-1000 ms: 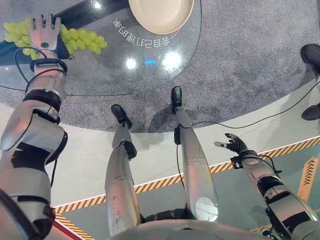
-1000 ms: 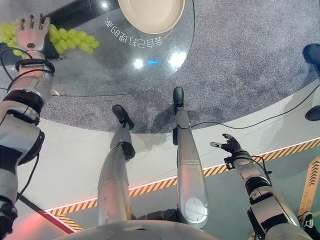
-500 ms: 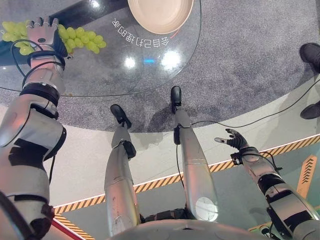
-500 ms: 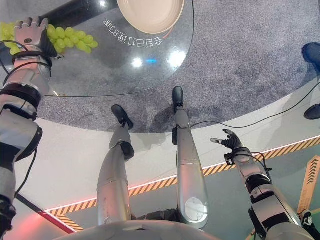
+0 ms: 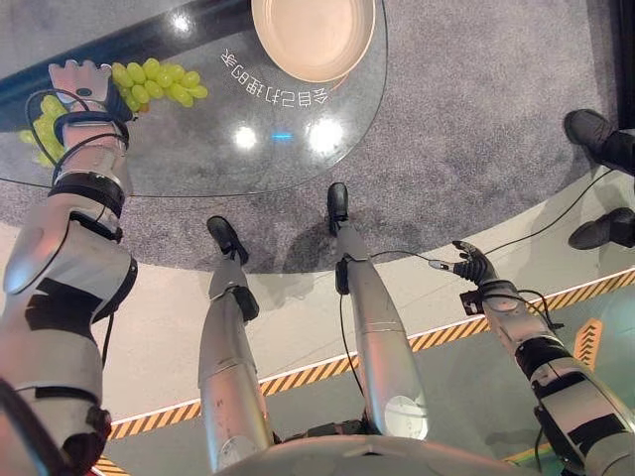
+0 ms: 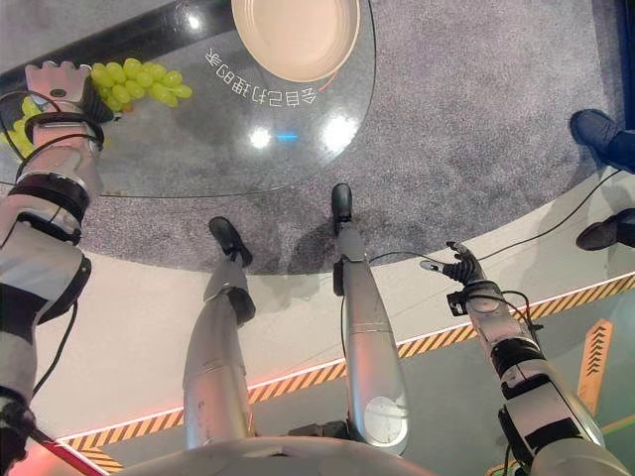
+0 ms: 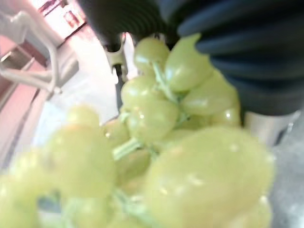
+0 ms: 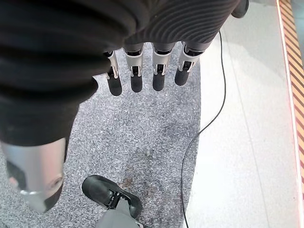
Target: Pick up fruits into the plate
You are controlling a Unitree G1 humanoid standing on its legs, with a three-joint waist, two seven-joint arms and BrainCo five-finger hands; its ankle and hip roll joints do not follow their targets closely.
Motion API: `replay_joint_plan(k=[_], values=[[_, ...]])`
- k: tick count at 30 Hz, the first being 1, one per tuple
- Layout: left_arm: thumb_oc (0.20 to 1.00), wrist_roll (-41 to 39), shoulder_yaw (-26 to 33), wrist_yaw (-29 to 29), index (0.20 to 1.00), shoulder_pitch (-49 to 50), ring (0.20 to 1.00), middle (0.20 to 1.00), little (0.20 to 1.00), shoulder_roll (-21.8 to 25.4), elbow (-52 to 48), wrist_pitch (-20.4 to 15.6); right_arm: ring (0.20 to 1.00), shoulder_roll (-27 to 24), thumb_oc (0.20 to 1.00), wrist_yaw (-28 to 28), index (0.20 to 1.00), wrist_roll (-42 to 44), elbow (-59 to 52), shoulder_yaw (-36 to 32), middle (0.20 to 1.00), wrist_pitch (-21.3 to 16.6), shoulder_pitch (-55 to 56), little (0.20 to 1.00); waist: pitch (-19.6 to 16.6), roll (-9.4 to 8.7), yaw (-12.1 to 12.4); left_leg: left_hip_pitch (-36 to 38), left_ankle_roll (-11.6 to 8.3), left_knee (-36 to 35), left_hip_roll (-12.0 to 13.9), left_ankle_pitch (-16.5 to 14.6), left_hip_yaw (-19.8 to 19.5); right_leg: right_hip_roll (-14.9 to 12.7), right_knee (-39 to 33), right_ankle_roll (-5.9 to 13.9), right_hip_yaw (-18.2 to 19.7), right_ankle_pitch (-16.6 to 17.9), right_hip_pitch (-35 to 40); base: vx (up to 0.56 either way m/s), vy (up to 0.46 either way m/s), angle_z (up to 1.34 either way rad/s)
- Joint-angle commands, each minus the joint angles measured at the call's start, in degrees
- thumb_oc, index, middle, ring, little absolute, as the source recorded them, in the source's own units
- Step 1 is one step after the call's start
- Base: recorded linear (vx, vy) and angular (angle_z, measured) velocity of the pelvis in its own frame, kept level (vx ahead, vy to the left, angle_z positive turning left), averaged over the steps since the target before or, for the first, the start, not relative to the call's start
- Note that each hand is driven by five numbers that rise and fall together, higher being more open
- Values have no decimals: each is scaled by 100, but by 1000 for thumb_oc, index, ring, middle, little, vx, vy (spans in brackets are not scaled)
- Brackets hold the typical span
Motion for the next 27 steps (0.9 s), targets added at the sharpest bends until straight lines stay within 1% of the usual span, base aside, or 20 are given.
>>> replay_joint_plan(k=[1, 3, 4, 5, 6, 7, 8, 10, 11, 12, 13, 14, 15, 16, 17, 18, 20, 24, 25, 27], values=[[200, 174, 73, -497, 200, 1022, 200, 200, 200, -2, 673, 77, 1000, -191, 1000, -69, 1000, 232, -179, 130, 1000, 21, -5, 1000, 381, -287, 17, -94, 29, 196, -582, -543, -340, 485, 98, -22, 58, -393, 198, 0, 0, 0], [200, -29, 52, -353, 200, 1068, 200, 200, 200, -17, 628, 86, 1000, -191, 1000, -101, 1000, 224, -243, 123, 1000, 48, -1, 1000, 381, -290, 22, -82, 36, 207, -596, -548, -354, 490, 110, -23, 61, -396, 210, 0, 0, 0], [200, -412, 100, -133, 200, 1110, 200, 200, 200, -29, 579, 27, 1000, -179, 1000, -145, 1000, 215, -296, 127, 1000, 50, 3, 1000, 381, -289, 30, -64, 46, 201, -609, -546, -356, 498, 114, -26, 63, -402, 223, 0, 0, 0], [200, -765, 113, -56, 200, 1120, 200, 200, 200, -33, 552, 13, 1000, -185, 1000, -145, 1000, 225, -307, 141, 1000, 32, 3, 1000, 381, -288, 36, -50, 51, 198, -614, -543, -355, 501, 115, -28, 64, -405, 237, 0, 0, 0], [200, -766, 112, -55, 200, 1121, 200, 200, 200, -34, 553, 12, 1000, -185, 1000, -145, 1000, 225, -307, 141, 1000, 32, 3, 1000, 381, -288, 36, -49, 51, 198, -614, -543, -355, 501, 114, -28, 64, -406, 238, 0, 0, 0], [200, -1392, 189, 145, 200, 1157, 200, 200, 200, -46, 516, -67, 1000, -173, 1000, -156, 1000, 201, -340, 145, 1000, 3, 33, 1000, 381, -287, 48, -28, 58, 205, -630, -543, -373, 514, 131, -36, 71, -422, 261, 0, 0, 0], [200, -2273, 453, 369, 200, 1221, 200, 200, 200, -81, 481, -256, 1000, -153, 1000, -171, 1000, 173, -387, 150, 1000, -21, 75, 1000, 381, -270, 72, 49, 67, 193, -649, -547, -390, 518, 151, -36, 71, -458, 326, 0, 0, 0], [200, -3067, 815, 584, 200, 1345, 200, 200, 200, -109, 456, -623, 1000, -116, 1000, -224, 1000, 154, -517, 139, 1000, -17, 159, 1000, 381, -254, 104, 161, 87, 184, -677, -549, -407, 524, 177, -35, 66, -488, 418, 0, 0, 0], [200, -3169, 845, 610, 200, 1359, 200, 200, 200, -111, 453, -672, 1000, -114, 1000, -228, 1000, 154, -530, 140, 1000, -31, 167, 1000, 381, -253, 105, 174, 89, 182, -680, -549, -407, 524, 178, -34, 66, -490, 428, 0, 0, 0], [200, -3492, 1181, 682, 200, 1477, 200, 200, 200, -131, 404, -1009, 1000, -73, 1000, -211, 1000, 147, -627, 105, 1000, -40, 253, 1000, 381, -239, 148, 354, 97, 129, -703, -547, -416, 516, 161, -31, 37, -518, 595, 0, 0, 0], [200, -3669, 1330, 779, 200, 1575, 200, 200, 200, -146, 310, -1204, 1000, -52, 1000, -207, 1000, 156, -761, 86, 1000, -14, 320, 1000, 381, -232, 164, 472, 94, 111, -719, -546, -412, 508, 154, -29, 22, -526, 706, -33, -2, 0], [200, -3679, 1441, 825, 200, 1637, 200, 200, 200, -150, 237, -1327, 1000, -29, 1000, -187, 1000, 173, -853, 63, 1000, 10, 364, 1000, 381, -224, 186, 574, 93, 89, -730, -548, -411, 493, 144, -31, -3, -544, 812, 0, 0, 0], [200, -3652, 1476, 856, 200, 1679, 200, 200, 200, -151, 181, -1369, 1000, -18, 1000, -195, 1000, 163, -915, 52, 1000, 22, 389, 1000, 381, -220, 195, 628, 91, 82, -737, -549, -409, 486, 140, -30, -16, -550, 866, -32, -3, 2], [200, -3528, 1549, 1006, 200, 1826, 200, 200, 200, -135, -15, -1516, 1000, 7, 1000, -258, 1000, 48, -1129, 28, 1000, 17, 467, 1000, 381, -208, 229, 824, 75, 48, -751, -547, -393, 454, 118, -23, -68, -563, 1070, 0, 0, 0], [200, -3508, 1558, 1017, 200, 1856, 200, 200, 200, -131, -59, -1514, 1000, 6, 1000, -275, 1000, 44, -1178, 26, 1000, 56, 485, 1000, 381, -206, 234, 860, 73, 42, -754, -546, -387, 449, 113, -22, -75, -565, 1108, -44, 1, 1], [200, -3294, 1594, 1162, 200, 2067, 200, 200, 200, -61, -414, -1537, 1000, -14, 1000, -392, 1000, -125, -1509, -9, 1000, 83, 608, 1000, 381, -168, 287, 1157, 52, -33, -758, -545, -350, 388, 68, -4, -147, -592, 1394, 0, 0, 0], [200, -3282, 1652, 1269, 200, 2248, 200, 200, 200, -3, -687, -1534, 1000, -27, 1000, -431, 1000, -187, -1680, -52, 1000, 21, 724, 1000, 381, -124, 332, 1418, 40, -127, -737, -544, -314, 333, 37, 17, -210, -628, 1619, 0, 0, 0], [200, -3275, 2060, 1370, 200, 2892, 200, 200, 200, 133, -1305, -1779, 1000, -16, 1000, -392, 1000, -288, -2029, -278, 1000, -91, 1119, 1000, 381, 34, 453, 2355, -19, -446, -703, -531, -250, 151, -140, 75, -380, -726, 2485, 12, -1, 8], [200, -3276, 2218, 1350, 200, 3095, 200, 200, 200, 172, -1543, -1807, 1000, -24, 1000, -361, 1000, -335, -2160, -361, 1000, -89, 1222, 1000, 381, 90, 488, 2650, -32, -544, -695, -531, -244, 90, -222, 96, -433, -740, 2780, 20, 16, 13], [200, -3263, 2357, 1362, 200, 3271, 200, 200, 200, 195, -1763, -1817, 1000, -22, 1000, -321, 1000, -376, -2269, -424, 1000, -138, 1303, 1000, 381, 132, 514, 2907, -46, -641, -678, -530, -243, 33, -301, 115, -483, -751, 3043, 7, 16, 12]])
